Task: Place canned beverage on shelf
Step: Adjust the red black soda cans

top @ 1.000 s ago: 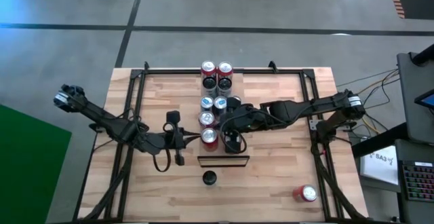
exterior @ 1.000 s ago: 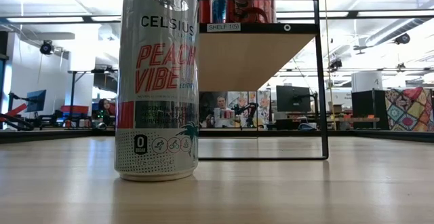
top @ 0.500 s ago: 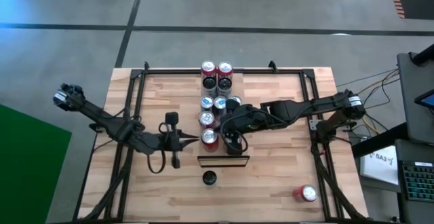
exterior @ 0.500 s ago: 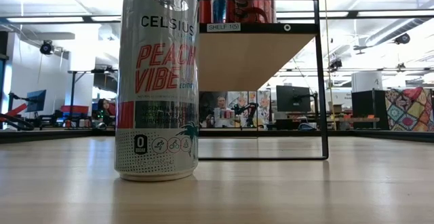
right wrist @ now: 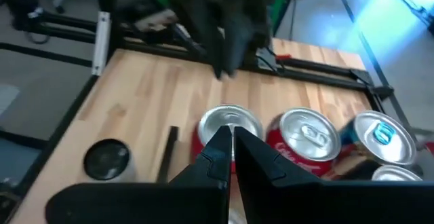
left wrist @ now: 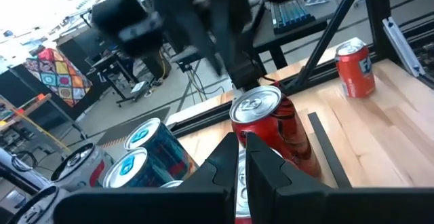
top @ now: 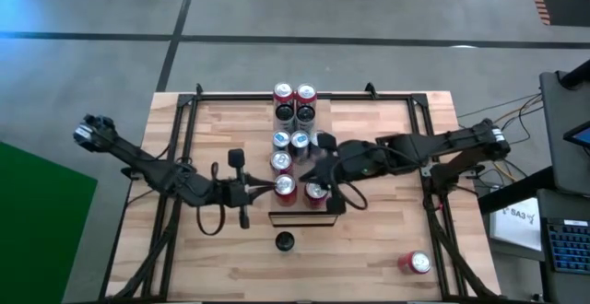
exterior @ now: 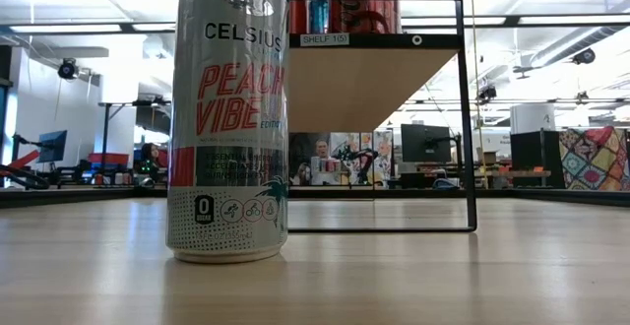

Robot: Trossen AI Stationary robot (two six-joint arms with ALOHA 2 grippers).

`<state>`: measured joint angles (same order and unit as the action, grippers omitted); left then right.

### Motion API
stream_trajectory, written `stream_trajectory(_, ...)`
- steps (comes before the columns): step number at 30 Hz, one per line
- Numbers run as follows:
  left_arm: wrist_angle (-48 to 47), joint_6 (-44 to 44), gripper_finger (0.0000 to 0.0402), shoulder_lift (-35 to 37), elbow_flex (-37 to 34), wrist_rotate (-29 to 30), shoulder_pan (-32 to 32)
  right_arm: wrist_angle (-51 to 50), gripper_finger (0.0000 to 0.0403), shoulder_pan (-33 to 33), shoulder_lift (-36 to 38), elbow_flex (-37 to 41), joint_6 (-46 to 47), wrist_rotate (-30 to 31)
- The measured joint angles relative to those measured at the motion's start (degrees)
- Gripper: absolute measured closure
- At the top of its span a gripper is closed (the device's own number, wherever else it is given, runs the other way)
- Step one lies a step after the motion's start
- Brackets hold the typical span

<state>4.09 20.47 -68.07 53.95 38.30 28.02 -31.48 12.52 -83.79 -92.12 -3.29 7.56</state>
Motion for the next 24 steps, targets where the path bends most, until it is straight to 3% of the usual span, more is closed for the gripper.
stream_trajectory(9,3.9,-0.8,0.0402,-4.2,-0.1,-0.2,-2.1,-3.6,0.0394,3.8,1.3,0.3,-0.1,3.9)
stream_trajectory(24,6.1,-6.6,0.0402,-8.3,0.5,-0.3,-2.4,-16.0,0.0394,6.4,1.8,0.3,8.1,6.7)
